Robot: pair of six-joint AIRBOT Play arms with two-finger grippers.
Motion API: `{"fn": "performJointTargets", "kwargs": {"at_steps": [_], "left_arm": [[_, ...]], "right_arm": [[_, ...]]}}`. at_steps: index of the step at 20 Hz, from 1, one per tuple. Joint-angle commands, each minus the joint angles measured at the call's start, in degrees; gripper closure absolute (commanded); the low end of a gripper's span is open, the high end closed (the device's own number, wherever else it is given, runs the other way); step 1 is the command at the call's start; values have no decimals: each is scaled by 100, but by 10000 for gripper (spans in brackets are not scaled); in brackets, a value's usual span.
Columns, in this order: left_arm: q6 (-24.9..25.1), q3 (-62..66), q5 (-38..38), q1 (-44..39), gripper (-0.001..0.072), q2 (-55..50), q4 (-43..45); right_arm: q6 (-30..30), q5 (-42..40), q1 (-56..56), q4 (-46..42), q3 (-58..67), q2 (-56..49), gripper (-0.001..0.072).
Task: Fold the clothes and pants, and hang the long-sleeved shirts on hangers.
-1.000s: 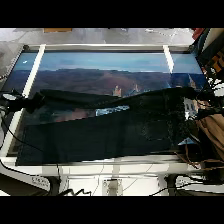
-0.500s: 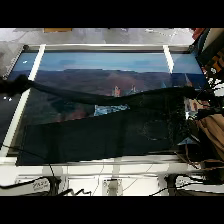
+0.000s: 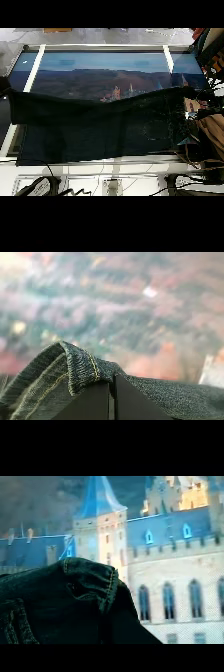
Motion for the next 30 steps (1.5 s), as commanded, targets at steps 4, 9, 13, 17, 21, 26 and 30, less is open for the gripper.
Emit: {"fn": "performJointTargets", "kwargs": {"at_steps": [4, 9, 13, 17, 21, 26, 30], "left_arm": [[-170, -186, 1274, -186, 680, -1613, -704], [-107, -184, 3261, -369, 669, -2903, -2120], [896, -175, 3475, -317, 11, -2874, -2094], [931, -173, 2216, 46, 16, -2382, -1414], [118, -184, 369, 562, 174, -2059, -81], [-72, -815, 614, 785, 174, -2328, -149], [-63, -1023, 1272, 785, 174, -2957, -938]], "right_arm": [[-2, -35, 0, -2, 2, 2, 678], [-2, -35, 0, 0, 2, 2, 678], [-2, -39, 0, -2, 2, 0, 678], [-4, -37, 0, -4, 2, 0, 678], [-4, -46, 0, -4, 2, 0, 678], [-4, -85, 4, -4, 2, 0, 678], [-2, -332, 4, 2, 2, 0, 678]]}}
